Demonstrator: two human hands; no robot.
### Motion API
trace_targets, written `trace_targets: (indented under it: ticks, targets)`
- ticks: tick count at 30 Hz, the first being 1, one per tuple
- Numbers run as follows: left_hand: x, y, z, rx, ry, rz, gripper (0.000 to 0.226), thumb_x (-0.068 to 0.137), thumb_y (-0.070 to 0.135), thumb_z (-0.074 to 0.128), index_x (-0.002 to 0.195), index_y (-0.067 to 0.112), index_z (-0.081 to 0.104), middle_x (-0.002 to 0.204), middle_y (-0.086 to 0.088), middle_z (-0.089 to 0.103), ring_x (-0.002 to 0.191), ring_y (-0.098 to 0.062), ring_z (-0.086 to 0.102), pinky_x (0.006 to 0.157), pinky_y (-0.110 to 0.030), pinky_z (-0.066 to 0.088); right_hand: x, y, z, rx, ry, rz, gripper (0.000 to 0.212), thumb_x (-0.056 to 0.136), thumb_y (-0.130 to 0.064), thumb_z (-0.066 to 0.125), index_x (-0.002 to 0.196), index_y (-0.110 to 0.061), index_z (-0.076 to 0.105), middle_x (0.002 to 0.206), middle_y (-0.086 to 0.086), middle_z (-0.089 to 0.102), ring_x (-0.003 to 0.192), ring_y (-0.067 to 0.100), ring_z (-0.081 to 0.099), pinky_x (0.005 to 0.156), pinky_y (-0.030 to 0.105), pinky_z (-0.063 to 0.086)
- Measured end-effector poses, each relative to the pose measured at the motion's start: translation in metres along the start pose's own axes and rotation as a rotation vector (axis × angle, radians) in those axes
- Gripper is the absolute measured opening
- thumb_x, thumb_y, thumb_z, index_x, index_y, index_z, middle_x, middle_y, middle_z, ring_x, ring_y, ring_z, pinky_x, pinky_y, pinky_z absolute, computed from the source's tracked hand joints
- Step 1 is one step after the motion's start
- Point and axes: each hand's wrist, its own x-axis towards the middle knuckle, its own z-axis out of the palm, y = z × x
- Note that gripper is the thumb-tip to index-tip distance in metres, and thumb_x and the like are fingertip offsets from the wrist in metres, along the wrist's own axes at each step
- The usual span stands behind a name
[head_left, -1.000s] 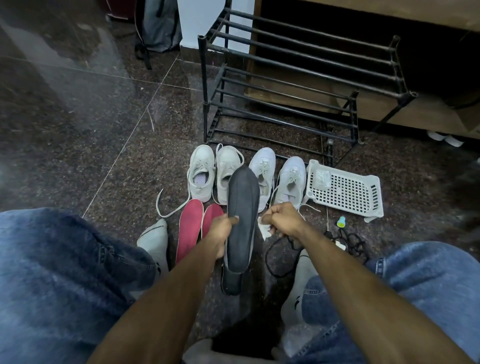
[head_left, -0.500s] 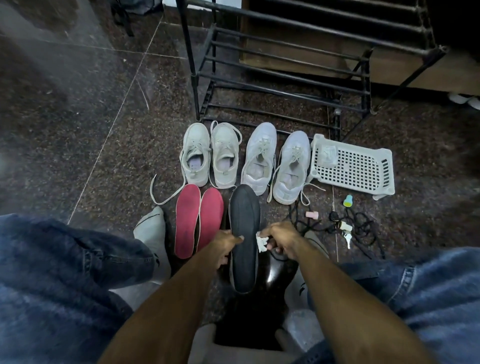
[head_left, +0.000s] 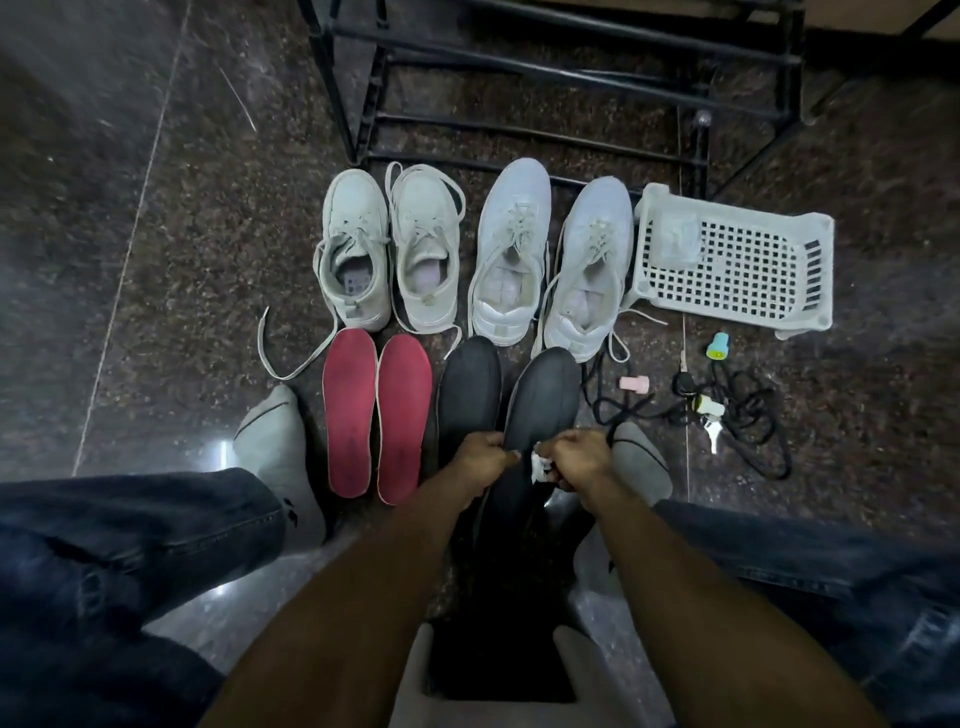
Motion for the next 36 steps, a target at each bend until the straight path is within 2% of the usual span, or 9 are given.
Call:
trace_targets:
  ticks: [4,9,14,16,20,23,27,32,36]
  targets:
    - [0.014,-0.004,-0.01,0.207,0.151,0.026,0.032,0.09,0.019,0.061,0.122,0.018,0.065,0.118,-0.009,0.069,0.102,-0.027,0.065,0.088,-0.03,0.053,0.019,0.003,0.003,-0.114,-0.016,0.007,0.032,0.076,-0.004,0.068,0.048,-0.01,0.056,0.043,0.01,0.052,0.035,0.02,0.05,0.042,0.023,0.039]
    - [0.012,-0.012,-0.024,0.529,0.162,0.122,0.04,0.09,0.021,0.058,0.13,0.019,0.06,0.133,-0.001,0.061,0.123,-0.021,0.056,0.103,-0.028,0.043,0.028,0.002,0.012,-0.145,-0.005,-0.021,0.02,0.073,-0.015,0.072,0.055,-0.011,0.065,0.056,0.011,0.066,0.047,0.025,0.062,0.046,0.026,0.049]
    - [0.004,-0.005,-0.026,0.662,0.137,0.206,0.036,0.09,0.022,0.057,0.125,0.019,0.063,0.127,-0.005,0.064,0.118,-0.025,0.059,0.099,-0.034,0.047,0.033,0.003,0.001,-0.254,-0.027,-0.096,0.01,0.06,-0.023,0.064,0.052,-0.018,0.066,0.055,0.003,0.067,0.06,0.028,0.068,0.055,0.035,0.055]
    - [0.0,0.007,-0.026,0.71,0.148,0.292,0.034,0.09,0.022,0.056,0.123,0.019,0.064,0.125,-0.006,0.064,0.116,-0.026,0.059,0.097,-0.036,0.048,0.028,-0.01,-0.016,-0.239,0.046,-0.159,0.016,0.067,-0.017,0.068,0.051,-0.017,0.066,0.055,0.0,0.066,0.06,0.021,0.065,0.06,0.029,0.054]
    - [-0.002,0.053,-0.025,0.795,0.177,0.518,0.035,0.093,0.023,0.052,0.126,0.022,0.061,0.125,-0.003,0.058,0.114,-0.023,0.057,0.096,-0.035,0.047,0.027,-0.049,-0.06,-0.026,0.147,-0.218,0.02,0.077,-0.006,0.072,0.062,-0.018,0.068,0.053,-0.002,0.061,0.052,0.017,0.056,0.046,0.021,0.044]
    - [0.001,0.096,-0.02,0.893,0.194,0.698,0.042,0.093,0.023,0.049,0.135,0.024,0.052,0.134,0.0,0.051,0.124,-0.02,0.048,0.099,-0.037,0.045,0.044,-0.079,-0.097,0.062,0.231,-0.255,0.017,0.082,-0.002,0.067,0.069,-0.014,0.067,0.067,0.01,0.066,0.047,0.017,0.053,0.039,0.021,0.042]
    - [0.012,0.137,-0.006,1.151,0.13,0.878,0.058,0.093,0.021,0.048,0.148,0.025,0.034,0.149,0.002,0.037,0.138,-0.02,0.032,0.108,-0.042,0.036,0.073,-0.116,-0.141,0.09,0.38,-0.324,0.02,0.076,-0.011,0.067,0.058,-0.018,0.06,0.07,0.013,0.067,0.063,0.03,0.065,0.063,0.048,0.059]
    - [0.036,0.152,0.002,1.376,0.032,0.851,0.063,0.095,0.021,0.046,0.153,0.026,0.02,0.158,0.003,0.025,0.145,-0.017,0.018,0.116,-0.044,0.022,0.141,-0.15,-0.181,0.165,0.447,-0.41,0.019,0.064,-0.007,0.066,0.057,-0.025,0.065,0.071,-0.007,0.067,0.074,0.021,0.067,0.075,0.052,0.059]
    - [0.052,0.143,-0.005,1.373,0.04,0.923,0.061,0.094,0.016,0.044,0.152,0.026,0.024,0.157,0.005,0.025,0.144,-0.013,0.021,0.114,-0.038,0.023,0.141,-0.177,-0.18,0.004,0.544,-0.479,0.019,0.077,-0.008,0.064,0.092,-0.019,0.071,0.098,0.001,0.071,0.091,0.026,0.069,0.088,0.041,0.056]
